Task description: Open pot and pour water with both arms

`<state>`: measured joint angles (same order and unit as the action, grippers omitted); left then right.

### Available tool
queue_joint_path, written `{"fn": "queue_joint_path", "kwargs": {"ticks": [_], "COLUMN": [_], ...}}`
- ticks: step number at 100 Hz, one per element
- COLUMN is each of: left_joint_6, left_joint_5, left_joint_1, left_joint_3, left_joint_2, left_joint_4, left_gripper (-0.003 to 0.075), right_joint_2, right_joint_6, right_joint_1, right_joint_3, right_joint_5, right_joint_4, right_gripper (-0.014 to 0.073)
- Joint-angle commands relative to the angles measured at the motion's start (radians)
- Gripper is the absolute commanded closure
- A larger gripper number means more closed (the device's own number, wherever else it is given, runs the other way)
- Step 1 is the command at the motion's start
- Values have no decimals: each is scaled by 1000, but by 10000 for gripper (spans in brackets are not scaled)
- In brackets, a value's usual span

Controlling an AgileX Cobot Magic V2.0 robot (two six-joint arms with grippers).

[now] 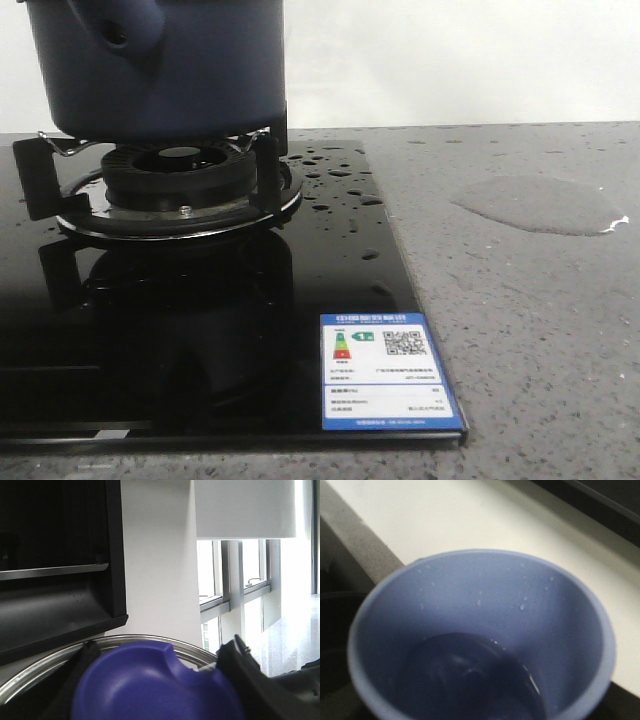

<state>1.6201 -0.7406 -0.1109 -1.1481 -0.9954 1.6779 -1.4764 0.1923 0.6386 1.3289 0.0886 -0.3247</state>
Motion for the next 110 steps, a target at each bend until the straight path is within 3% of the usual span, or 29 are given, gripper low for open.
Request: {"fn": "queue_joint_path", "kwargs": {"ticks": [1,24,49,71,91,110], "left_joint_6": [-12,-12,-14,-14,-14,-14], "left_joint_5": [9,16,16,16,16,16], "left_joint_1": [-3,-3,-3,-3,-3,-3], "left_joint_3": [-39,-39,-39,-39,-39,-38], "left_joint_2": [25,35,35,35,35,35], "left_joint_4": [80,75,75,75,68,60], "left_gripper": [451,451,451,451,451,451], "right_joint_2": [-2,-59,-82,-81,-81,-81], "right_joint_6": [1,1,1,1,1,1], "right_joint_1": [16,21,19,8,-35,-62], "right_joint_3": [86,102,102,102,105,111], "right_joint_5": [-64,-65,-67,-66,-75,-130], "right_joint_4": [-93,-351,-522,-834,-848,-960], "right_gripper": [421,421,421,421,421,421]}}
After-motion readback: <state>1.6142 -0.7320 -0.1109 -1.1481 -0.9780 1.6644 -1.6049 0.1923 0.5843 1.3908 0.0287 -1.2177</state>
